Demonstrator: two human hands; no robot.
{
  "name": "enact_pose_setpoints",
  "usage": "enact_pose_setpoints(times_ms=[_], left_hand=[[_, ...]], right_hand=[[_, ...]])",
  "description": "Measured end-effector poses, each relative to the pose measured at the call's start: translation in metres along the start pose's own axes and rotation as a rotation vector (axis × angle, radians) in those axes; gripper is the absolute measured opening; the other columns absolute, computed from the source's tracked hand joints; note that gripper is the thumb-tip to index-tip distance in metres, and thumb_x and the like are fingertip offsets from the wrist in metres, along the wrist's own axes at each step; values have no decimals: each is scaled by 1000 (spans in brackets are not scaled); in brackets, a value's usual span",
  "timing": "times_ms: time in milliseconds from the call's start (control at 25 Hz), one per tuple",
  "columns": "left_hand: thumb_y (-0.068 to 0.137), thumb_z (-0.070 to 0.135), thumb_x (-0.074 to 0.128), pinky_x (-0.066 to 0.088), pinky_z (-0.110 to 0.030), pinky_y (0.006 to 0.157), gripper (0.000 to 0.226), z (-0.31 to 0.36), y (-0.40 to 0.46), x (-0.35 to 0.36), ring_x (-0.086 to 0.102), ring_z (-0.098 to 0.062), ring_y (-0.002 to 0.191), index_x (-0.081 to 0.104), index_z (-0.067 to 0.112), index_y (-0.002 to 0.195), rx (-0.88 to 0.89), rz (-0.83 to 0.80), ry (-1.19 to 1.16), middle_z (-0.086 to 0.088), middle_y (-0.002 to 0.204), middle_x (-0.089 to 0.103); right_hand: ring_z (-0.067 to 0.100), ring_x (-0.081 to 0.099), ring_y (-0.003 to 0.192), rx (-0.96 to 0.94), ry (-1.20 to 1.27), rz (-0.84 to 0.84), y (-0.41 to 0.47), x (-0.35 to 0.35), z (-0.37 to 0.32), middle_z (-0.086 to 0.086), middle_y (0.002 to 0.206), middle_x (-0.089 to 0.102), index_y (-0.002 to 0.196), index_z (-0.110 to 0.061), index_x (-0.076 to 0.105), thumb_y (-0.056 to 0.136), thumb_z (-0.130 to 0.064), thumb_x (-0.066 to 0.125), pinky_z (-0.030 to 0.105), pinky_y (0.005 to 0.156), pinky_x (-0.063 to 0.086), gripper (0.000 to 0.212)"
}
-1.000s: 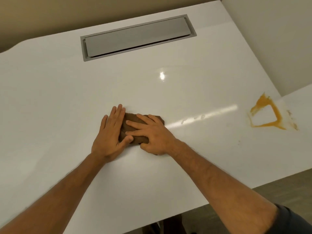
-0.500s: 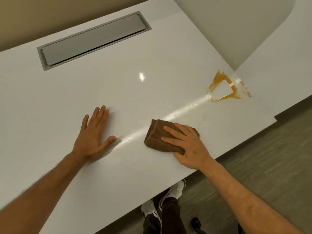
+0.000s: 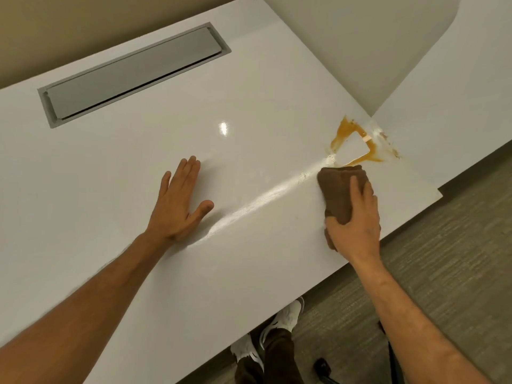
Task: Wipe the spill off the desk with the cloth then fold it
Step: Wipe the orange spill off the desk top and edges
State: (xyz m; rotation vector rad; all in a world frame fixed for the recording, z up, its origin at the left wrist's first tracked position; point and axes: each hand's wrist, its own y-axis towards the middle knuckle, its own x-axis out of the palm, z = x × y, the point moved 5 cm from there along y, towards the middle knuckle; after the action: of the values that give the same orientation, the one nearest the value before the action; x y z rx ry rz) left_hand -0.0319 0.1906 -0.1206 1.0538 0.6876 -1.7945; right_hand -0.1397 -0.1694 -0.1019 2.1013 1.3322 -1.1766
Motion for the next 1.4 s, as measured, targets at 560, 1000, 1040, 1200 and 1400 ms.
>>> enact_pose_setpoints(times_ms=[560,1000,1040,1200,1400], left_hand=[[98,74,17,-3,-21,128,94,-20,-2,6,3,-11,161,6,12,167,-115,-5,-88,1,175,5],[94,81,15,0,-32,131,97,-23,-3,5,0,-9,161,5,18,167,-158,-34,-123,7,175,3],[94,82,15,-1,-34,131,99,-23,-2,4,-2,-9,161,4,17,167,-153,-48,-104,7,174,1],[93,84,17,-1,-36,131,101,-13,-4,7,-6,-9,161,0,18,167,-124,-90,-92,9,174,-3],[95,82,21,-4,-30,130,97,39,0,28,-7,-7,161,0,20,167,26,-163,-102,11,174,-4]], right_hand=[[39,35,145,-568,-251,-166,15,116,-144,11,162,34,152,-27,44,87,-30,60,52,118,27,67],[28,51,136,-972,67,-556,-74,120,-124,-1,143,61,117,-24,76,80,-8,70,41,120,26,40],[27,51,137,-947,88,-602,-80,113,-114,-3,141,62,113,-24,77,79,-6,69,39,121,24,39],[12,42,142,-753,90,-789,-95,84,-68,-16,140,61,109,-32,75,78,-9,62,34,124,16,41],[-2,41,138,-541,42,-793,-78,23,-12,-24,135,61,105,-36,75,76,-11,59,33,123,22,42]])
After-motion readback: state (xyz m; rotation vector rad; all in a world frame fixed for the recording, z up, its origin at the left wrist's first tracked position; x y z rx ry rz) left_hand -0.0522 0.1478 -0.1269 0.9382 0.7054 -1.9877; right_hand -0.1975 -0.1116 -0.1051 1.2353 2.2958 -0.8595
